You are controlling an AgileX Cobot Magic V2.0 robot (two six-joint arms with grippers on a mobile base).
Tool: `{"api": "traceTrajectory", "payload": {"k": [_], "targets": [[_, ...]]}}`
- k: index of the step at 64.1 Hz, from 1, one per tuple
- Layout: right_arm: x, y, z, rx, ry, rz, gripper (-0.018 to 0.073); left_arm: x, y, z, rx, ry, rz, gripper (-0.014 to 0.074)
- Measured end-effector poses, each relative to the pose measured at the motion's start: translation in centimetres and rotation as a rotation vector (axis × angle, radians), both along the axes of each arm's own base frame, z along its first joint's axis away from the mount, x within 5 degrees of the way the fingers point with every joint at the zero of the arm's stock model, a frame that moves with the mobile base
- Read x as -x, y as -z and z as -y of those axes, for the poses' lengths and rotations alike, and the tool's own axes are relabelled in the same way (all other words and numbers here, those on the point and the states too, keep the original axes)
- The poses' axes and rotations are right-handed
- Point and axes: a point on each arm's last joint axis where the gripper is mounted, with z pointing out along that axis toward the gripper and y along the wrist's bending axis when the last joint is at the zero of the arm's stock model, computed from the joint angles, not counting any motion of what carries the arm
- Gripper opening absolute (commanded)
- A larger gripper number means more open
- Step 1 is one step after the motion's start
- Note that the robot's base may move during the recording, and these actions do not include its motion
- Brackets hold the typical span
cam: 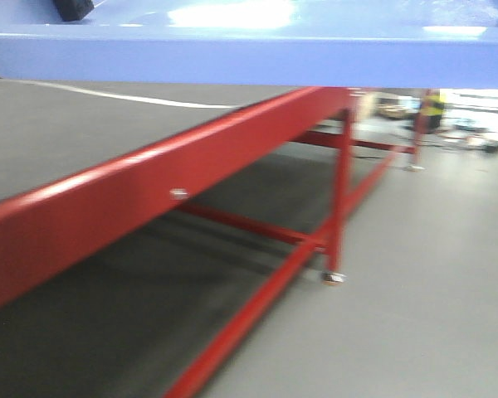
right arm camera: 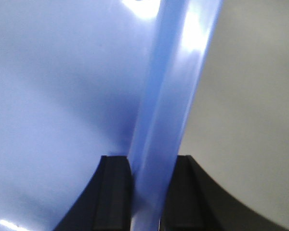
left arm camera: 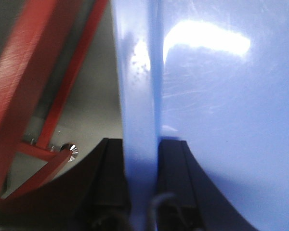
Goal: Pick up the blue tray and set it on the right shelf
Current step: 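Carry the tray with both grippers while driving to the shelf rack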
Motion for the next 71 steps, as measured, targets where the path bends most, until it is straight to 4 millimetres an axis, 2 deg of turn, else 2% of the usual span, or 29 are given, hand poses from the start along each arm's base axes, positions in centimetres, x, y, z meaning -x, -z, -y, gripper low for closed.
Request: {"api": "traceTrajectory", "payload": {"k": [71], "targets": [[0.00,0.00,0.00,0.001,-0.002,0.000,0.0056,0.03,0.00,0.04,0.000,0.002,0.000,-0.0048]]}}
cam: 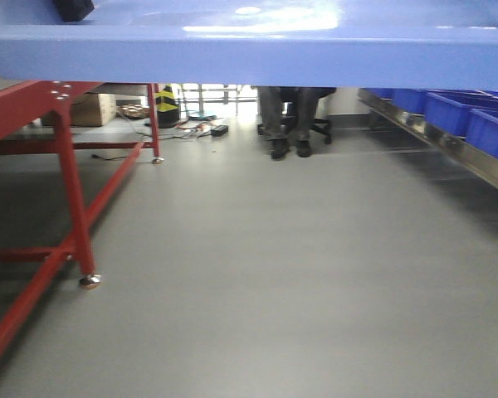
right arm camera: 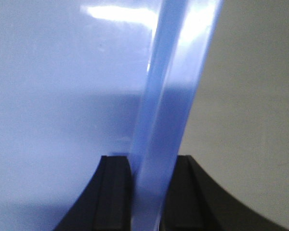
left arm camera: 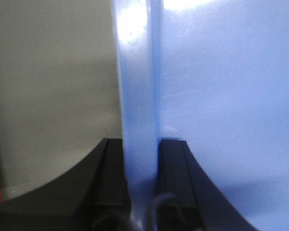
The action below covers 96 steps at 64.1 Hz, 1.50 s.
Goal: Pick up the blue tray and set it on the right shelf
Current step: 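Carry the tray with both grippers while driving to the shelf rack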
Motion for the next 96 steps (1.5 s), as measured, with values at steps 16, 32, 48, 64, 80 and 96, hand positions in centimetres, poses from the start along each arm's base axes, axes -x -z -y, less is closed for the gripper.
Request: {"api": "traceTrajectory", "payload": {"k": [16,32,48,64,80,96], "targets": [[0.00,0.00,0.00,0.000,0.000,0.000,0.0056,0.00,0.00,0.00,0.000,0.000,0.000,-0.0048],[0.00,0.00,0.00,0.000,0.000,0.000,0.0056,0.00,0.00,0.00,0.000,0.000,0.000,-0.0048],[0.00,0.00,0.00,0.000,0.000,0.000,0.0056,0.01,0.01,-0.01,-0.001,0.000,-0.002,-0.0048],[0.00,0.00,0.00,0.000,0.000,0.000,0.0056,0.01,0.03,-0.01,-0.002,0.000,-0.002,-0.0048],[0.00,0.00,0.00,0.000,0.000,0.000,0.0056,0.01,0.03,-0.01,-0.002,0.000,-0.002,-0.0048],[0.00,0.00,0.00,0.000,0.000,0.000,0.0056,0.01,0.03,-0.01,-0.002,0.000,-0.002,-0.0048]]}}
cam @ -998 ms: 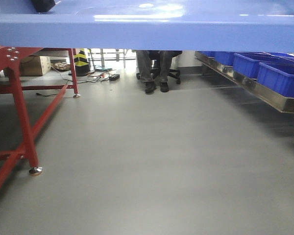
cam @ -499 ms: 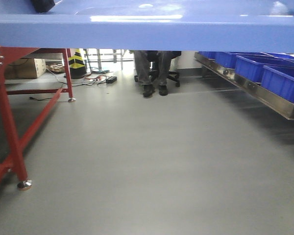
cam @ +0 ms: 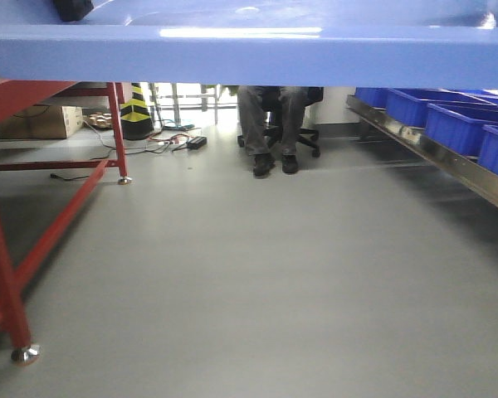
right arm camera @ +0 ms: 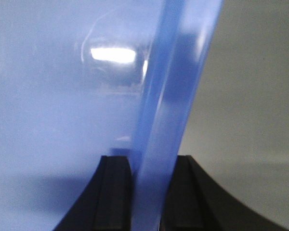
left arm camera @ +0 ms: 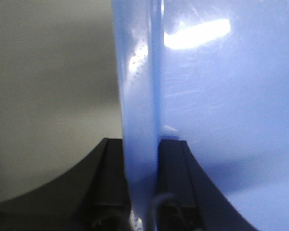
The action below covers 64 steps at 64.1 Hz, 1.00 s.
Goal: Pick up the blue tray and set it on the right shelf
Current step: 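Carry the tray with both grippers while driving to the shelf rack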
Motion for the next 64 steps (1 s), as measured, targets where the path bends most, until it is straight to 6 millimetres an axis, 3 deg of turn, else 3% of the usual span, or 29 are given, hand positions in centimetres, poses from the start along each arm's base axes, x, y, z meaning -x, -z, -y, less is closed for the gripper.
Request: {"api": "traceTrajectory", "payload": {"k": [64], "targets": [[-0.01,0.00,0.01,0.002,0.000,0.001,0.0056,0.10,0.02,0.11,0.013,0.002,-0.012,-0.0048]]}}
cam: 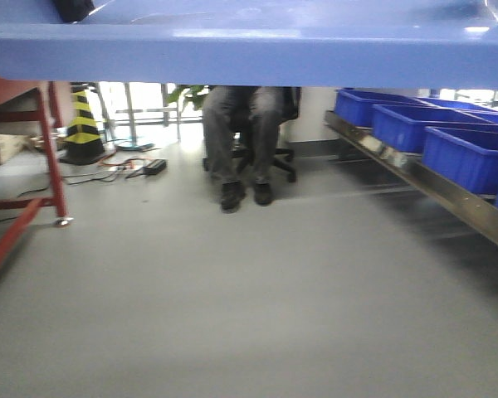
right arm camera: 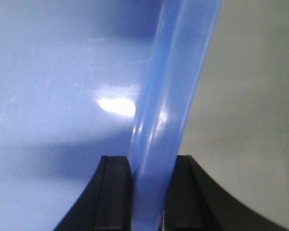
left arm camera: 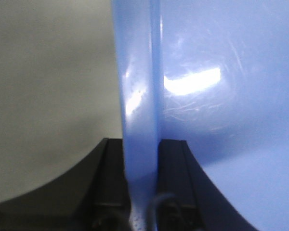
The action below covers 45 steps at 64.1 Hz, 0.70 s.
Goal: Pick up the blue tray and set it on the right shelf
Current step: 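Carry the tray with both grippers while driving to the shelf rack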
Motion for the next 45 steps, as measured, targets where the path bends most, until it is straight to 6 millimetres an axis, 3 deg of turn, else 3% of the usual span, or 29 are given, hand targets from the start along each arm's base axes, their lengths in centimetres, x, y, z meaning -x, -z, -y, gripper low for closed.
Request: {"api": "traceTrajectory", "payload": {"k": [45], "targets": [[0.02,0.02,0.03,0.003,0.001,-0.003,0.0056,0.04,0.05,0.05,0.005,0.001,-0.006,-0.0048]]}}
